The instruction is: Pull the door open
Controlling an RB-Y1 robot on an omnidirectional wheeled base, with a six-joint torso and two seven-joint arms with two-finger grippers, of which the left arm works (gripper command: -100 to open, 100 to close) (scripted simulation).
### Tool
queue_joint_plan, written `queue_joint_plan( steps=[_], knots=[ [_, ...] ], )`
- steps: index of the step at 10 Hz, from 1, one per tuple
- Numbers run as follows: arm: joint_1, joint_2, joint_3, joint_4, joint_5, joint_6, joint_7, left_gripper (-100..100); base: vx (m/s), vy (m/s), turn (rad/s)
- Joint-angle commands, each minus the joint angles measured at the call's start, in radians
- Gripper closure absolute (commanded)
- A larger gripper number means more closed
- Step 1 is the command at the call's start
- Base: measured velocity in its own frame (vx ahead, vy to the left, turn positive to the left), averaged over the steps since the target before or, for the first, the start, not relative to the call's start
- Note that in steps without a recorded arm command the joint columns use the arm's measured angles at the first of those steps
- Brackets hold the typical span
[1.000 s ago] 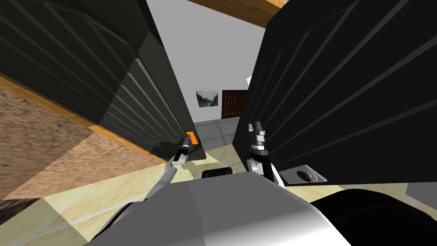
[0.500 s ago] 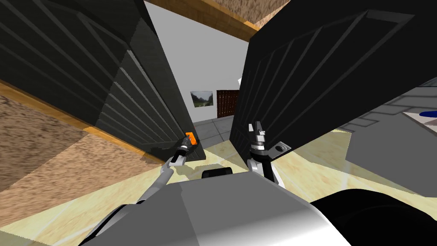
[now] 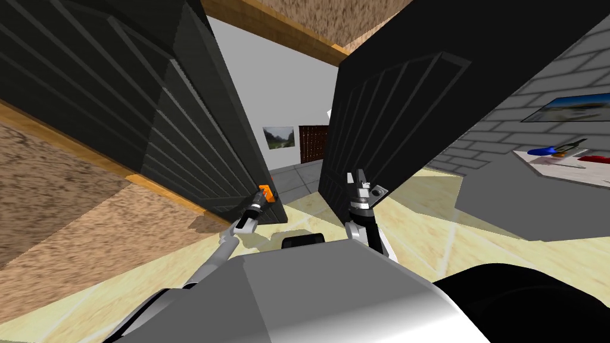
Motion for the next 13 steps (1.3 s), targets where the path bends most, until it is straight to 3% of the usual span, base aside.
queue_joint_plan(
  steps=[1, 6, 7, 13],
  knots=[
    [0.016, 0.021, -0.022, -0.016, 0.002, -0.012, 0.016, 100, -0.204, 0.120, -0.117],
    [0.051, 0.085, -0.079, -0.052, 0.011, -0.048, 0.062, 100, -0.195, 0.115, -0.106],
    [0.046, 0.074, -0.076, -0.047, 0.009, -0.043, 0.057, 100, -0.095, 0.045, -0.034],
    [0.097, 0.184, -0.157, -0.078, 0.024, -0.134, 0.126, 100, -0.194, 0.101, -0.116]
  ],
)
